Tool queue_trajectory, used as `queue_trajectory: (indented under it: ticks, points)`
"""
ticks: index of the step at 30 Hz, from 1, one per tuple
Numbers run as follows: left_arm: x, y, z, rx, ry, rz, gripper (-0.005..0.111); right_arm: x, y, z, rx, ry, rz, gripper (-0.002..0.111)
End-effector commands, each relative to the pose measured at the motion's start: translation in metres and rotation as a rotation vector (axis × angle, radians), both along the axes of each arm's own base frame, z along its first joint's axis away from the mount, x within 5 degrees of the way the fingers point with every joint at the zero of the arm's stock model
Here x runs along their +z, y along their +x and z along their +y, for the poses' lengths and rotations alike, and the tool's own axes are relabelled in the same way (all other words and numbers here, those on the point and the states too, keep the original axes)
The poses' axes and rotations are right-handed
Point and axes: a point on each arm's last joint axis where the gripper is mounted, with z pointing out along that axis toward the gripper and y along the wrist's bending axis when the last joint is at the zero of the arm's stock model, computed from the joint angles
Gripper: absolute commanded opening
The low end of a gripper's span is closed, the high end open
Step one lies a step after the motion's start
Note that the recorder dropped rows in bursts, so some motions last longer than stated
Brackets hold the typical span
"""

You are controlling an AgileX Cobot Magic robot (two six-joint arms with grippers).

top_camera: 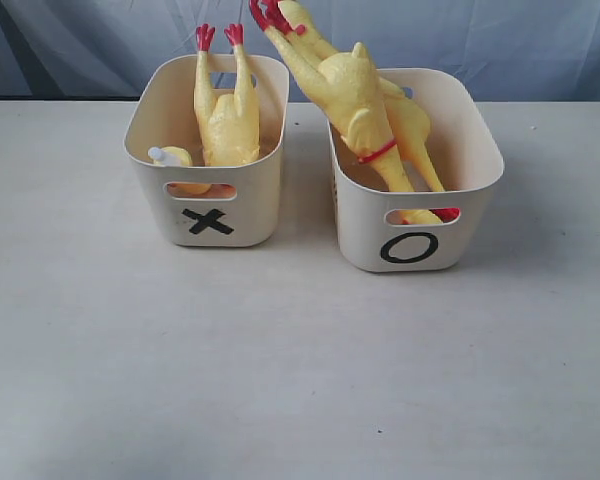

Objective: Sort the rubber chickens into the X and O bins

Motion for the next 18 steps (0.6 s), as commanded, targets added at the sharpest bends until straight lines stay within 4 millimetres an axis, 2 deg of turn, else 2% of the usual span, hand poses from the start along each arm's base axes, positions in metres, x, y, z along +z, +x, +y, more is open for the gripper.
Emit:
queue_trajectory:
  ticks: [1,5,8,11,13,14,18]
  points:
    - [0.001,0.000,0.000,-0.004,-0.012,-0.010,0.000,-0.003,-0.001,0.000,0.001,0.006,0.016,-0.001]
    - [0.001,0.000,0.000,-0.004,-0.012,-0.010,0.000,-0.003,-0.003,0.000,0.001,0.009,0.009,-0.001]
    - [0.001,0.000,0.000,-0.004,-0.012,-0.010,0.000,-0.003,-0.017,-0.006,-0.021,0.042,-0.056,-0.001]
    - [0.001,0.000,0.000,-0.004,-0.012,-0.010,0.000,0.010,-0.031,-0.014,-0.107,0.171,-0.307,-0.001]
    - [0.001,0.000,0.000,-0.004,-0.012,-0.010,0.000,0.025,-0.046,-0.025,-0.221,0.219,-0.626,-0.001]
    - [0.001,0.000,0.000,-0.004,-0.012,-0.010,0.000,0.031,-0.049,-0.027,-0.287,0.223,-0.723,-0.001]
    - [0.001,0.000,0.000,-0.003,-0.006,-0.010,0.000,0.049,-0.051,-0.031,-0.585,0.053,-0.968,-0.001]
